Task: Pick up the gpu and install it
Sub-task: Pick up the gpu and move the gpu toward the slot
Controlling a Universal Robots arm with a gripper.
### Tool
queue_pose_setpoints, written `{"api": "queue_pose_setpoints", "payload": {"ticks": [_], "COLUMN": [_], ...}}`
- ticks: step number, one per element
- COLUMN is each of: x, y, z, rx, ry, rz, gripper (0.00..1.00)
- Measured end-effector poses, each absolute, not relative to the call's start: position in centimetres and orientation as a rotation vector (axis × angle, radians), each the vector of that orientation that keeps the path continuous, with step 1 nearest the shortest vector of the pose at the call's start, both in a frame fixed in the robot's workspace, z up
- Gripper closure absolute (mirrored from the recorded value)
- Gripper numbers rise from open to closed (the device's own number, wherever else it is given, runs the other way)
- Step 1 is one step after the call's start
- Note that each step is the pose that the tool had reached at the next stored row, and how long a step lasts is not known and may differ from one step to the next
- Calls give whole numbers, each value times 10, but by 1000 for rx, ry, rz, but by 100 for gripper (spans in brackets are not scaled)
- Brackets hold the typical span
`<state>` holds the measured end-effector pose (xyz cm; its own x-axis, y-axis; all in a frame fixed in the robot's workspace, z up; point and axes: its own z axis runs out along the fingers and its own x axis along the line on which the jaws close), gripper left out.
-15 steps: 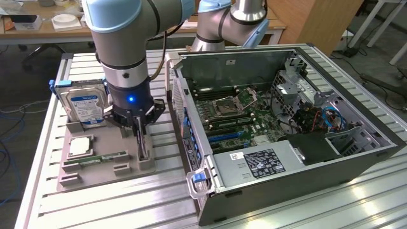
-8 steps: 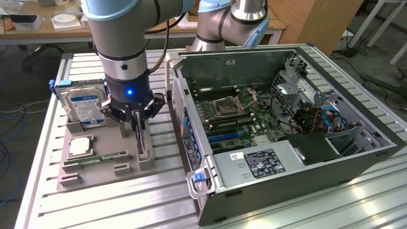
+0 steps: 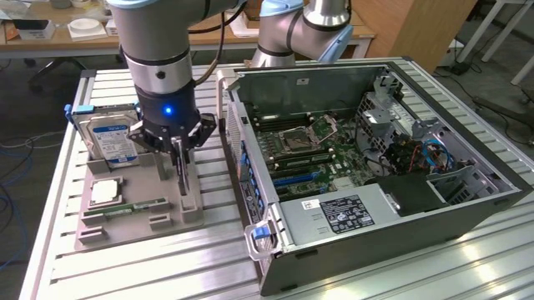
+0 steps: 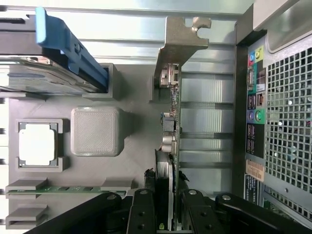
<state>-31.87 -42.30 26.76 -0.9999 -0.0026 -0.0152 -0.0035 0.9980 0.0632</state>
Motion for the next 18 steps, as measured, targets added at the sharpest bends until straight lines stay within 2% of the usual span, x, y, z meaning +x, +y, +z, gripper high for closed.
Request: {"api": "queue_pose_setpoints", "payload": {"ticks": [18], "x": [-319], "y": [-423], "z": [301], "rx": [-6], "ry": [3125], "rz": [103], "gripper": [73]}}
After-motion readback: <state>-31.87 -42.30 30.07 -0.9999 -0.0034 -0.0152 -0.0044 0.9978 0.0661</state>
